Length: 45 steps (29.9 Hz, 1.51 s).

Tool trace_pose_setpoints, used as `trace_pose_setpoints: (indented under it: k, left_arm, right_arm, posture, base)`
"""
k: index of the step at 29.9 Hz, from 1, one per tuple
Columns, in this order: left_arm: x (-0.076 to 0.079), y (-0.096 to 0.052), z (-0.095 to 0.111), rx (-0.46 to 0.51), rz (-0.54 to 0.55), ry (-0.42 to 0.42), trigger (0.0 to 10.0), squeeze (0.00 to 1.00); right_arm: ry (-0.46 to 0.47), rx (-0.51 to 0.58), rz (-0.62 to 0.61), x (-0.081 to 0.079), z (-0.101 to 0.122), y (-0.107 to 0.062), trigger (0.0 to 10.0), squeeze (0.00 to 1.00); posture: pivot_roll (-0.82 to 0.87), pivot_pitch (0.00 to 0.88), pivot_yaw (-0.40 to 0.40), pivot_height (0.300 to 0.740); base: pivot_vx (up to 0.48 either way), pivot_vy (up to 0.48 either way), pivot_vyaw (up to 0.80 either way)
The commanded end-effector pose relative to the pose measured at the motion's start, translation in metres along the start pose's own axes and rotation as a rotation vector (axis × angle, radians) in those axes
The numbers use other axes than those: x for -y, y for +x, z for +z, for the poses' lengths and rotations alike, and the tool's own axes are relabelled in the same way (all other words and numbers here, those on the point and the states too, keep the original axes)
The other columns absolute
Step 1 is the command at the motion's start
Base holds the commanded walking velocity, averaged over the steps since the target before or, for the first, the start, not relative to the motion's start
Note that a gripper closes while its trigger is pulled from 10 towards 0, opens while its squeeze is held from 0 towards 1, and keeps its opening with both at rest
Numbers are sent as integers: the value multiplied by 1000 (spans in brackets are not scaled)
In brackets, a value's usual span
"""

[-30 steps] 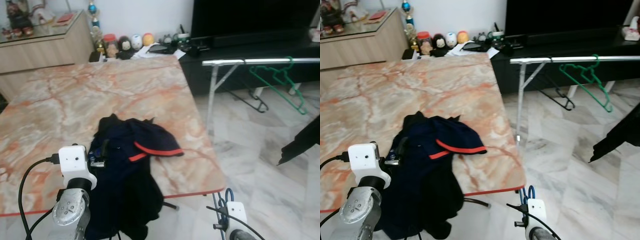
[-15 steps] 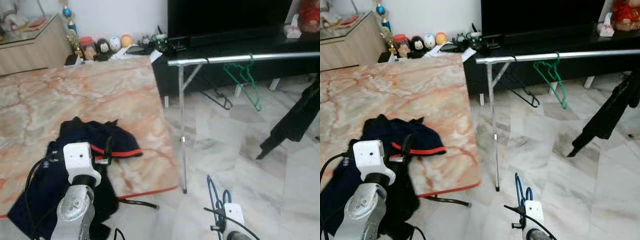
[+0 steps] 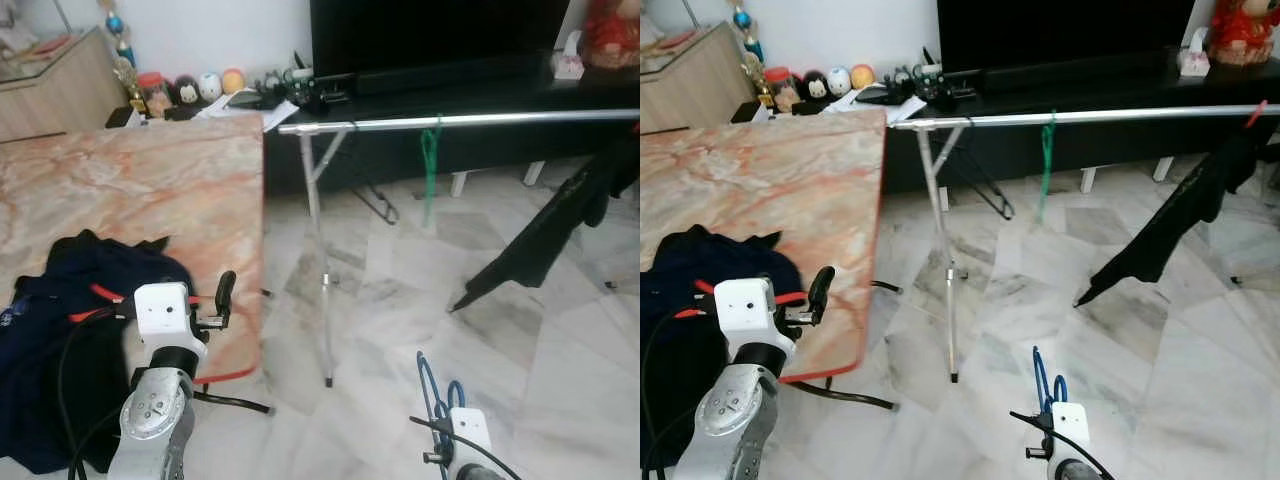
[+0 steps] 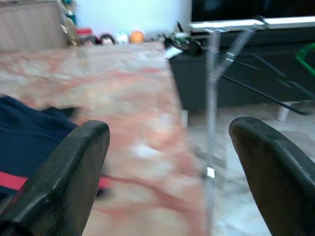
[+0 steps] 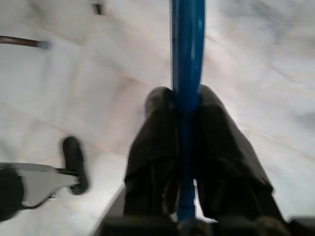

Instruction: Hang hanger

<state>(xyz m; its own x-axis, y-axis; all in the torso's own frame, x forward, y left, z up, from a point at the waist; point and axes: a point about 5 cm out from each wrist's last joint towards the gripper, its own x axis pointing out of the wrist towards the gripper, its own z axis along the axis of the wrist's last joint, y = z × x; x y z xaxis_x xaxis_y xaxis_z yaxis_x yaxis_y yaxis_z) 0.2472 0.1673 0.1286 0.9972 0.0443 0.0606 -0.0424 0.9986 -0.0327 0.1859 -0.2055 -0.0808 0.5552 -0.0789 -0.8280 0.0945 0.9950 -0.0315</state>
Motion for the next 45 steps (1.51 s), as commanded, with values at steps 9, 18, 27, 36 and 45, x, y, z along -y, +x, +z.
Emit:
trace_pose_setpoints:
  k: [9,18,27,36,45]
  left_arm:
    - [2,1,0,1,-29,12,10000,0]
    - [7,7,-2,-5,-51,8,10000,0]
    - [6,10,-2,2,-30,3,10000,0]
    - [-7,4,-7,-7,33,14,10000,0]
    - [-3,3,-13,-51,18,21,10000,0]
  right_arm:
    - [16,7,-1,-5,1,0,10000,0]
    - [32,12,-7,-7,1,1,10000,0]
    - [25,21,-9,-7,6,1,10000,0]
    - [10,23,-5,-7,9,2,10000,0]
    - [18,35,-23,0,10,1,10000,0]
  posture:
    - [-88,0,96,740]
    - [-106,0,101,740]
    - [-99,0,83,740]
    - [-73,0,54,740]
    - [-65,0,61,740]
  base:
    - [0,-480,0]
    - [0,-480,0]
    - [0,-477,0]
    - [0,-388,0]
    - [0,-28,0]
